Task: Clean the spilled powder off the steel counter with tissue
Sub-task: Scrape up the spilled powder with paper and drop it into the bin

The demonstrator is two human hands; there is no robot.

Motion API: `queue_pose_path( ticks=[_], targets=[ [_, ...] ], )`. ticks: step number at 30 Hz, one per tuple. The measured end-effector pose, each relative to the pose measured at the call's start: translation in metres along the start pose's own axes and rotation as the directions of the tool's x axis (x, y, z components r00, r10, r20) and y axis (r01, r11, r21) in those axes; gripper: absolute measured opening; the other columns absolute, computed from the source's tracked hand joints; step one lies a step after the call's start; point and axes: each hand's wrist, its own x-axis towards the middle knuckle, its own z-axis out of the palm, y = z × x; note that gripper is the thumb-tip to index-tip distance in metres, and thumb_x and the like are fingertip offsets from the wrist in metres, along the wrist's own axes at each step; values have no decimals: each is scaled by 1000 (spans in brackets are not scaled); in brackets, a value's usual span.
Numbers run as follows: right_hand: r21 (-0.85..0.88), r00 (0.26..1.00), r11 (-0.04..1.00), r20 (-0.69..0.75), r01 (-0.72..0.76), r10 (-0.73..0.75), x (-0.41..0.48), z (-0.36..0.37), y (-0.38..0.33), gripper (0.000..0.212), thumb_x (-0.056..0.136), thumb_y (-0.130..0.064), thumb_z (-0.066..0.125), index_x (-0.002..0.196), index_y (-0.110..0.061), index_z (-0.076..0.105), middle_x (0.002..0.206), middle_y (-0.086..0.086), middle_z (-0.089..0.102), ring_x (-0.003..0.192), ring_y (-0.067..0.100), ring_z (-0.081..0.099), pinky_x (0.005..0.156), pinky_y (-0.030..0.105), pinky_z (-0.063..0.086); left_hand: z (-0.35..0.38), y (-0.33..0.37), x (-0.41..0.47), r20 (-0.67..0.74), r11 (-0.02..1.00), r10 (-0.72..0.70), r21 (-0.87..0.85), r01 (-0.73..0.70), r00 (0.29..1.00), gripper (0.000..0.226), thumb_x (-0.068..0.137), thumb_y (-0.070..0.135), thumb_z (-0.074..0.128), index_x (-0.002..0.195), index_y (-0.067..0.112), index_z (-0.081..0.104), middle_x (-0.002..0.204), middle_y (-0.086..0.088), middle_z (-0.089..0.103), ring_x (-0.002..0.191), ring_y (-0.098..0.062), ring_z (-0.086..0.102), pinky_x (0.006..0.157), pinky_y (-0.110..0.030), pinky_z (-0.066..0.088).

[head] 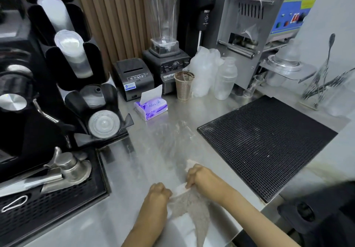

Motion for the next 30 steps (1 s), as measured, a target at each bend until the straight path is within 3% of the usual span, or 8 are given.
queue_pose_path(
  ticks=[3,8,12,16,19,22,25,30],
  targets=[
    [-16,999,1000,-44,18,-18,-3,-9,5,35,61,10,50,79,-5,75,80,11,70,79,22,58,74,4,32,-9,2,9,-48,1000,19,1,-19,999,26,43,-5,67,50,19,61,58,18,15,52,-6,47,44,-8,23],
    [-26,966,993,-236,-111,102,24,-31,21,25,77,11,55,93,0,71,100,16,67,98,26,56,80,8,30,-16,6,65,-158,996,-25,-93,11,987,31,81,-7,48,94,9,71,88,-2,49,90,-23,58,72,-19,37],
    [-64,944,969,-247,-239,217,41,-35,34,21,77,3,63,95,-3,72,105,15,66,98,27,59,89,27,45,-19,13,97,-153,999,13,-40,-20,988,27,76,-9,48,87,3,71,81,-3,48,88,-29,58,73,-27,40],
    [-103,935,969,-304,-226,185,43,-31,41,23,64,8,73,82,-4,74,89,12,71,83,23,65,74,23,49,-12,12,100,-125,999,28,-28,-32,992,28,78,-3,44,85,1,70,75,0,44,87,-27,56,67,-21,32],
    [-110,945,961,-243,-253,220,26,-25,39,27,81,9,53,98,-3,70,106,14,66,100,26,59,85,27,43,-5,13,90,-98,999,45,-7,-45,994,30,80,11,39,81,5,68,84,-3,47,81,-20,49,62,-9,30],
    [-44,936,975,-294,-218,196,-3,-6,37,32,71,15,51,88,-2,72,95,17,69,95,27,60,81,22,42,-1,18,62,-56,996,89,6,-88,994,17,84,-1,50,83,5,66,87,-1,47,88,-18,49,68,-13,31],
    [-57,948,981,-272,-187,164,-33,5,26,35,66,9,50,87,-6,73,94,12,69,94,23,58,75,19,39,-3,20,31,29,976,213,39,-214,977,19,59,-2,73,71,13,70,76,1,56,79,-16,60,64,-19,45],
    [-49,936,976,-300,-211,187,-34,-3,24,35,75,9,53,96,-11,72,98,6,67,95,19,54,82,24,46,-4,15,43,-5,973,231,-6,-231,973,22,67,-12,64,72,9,70,76,-3,57,74,-19,54,67,-19,43]
  ],
)
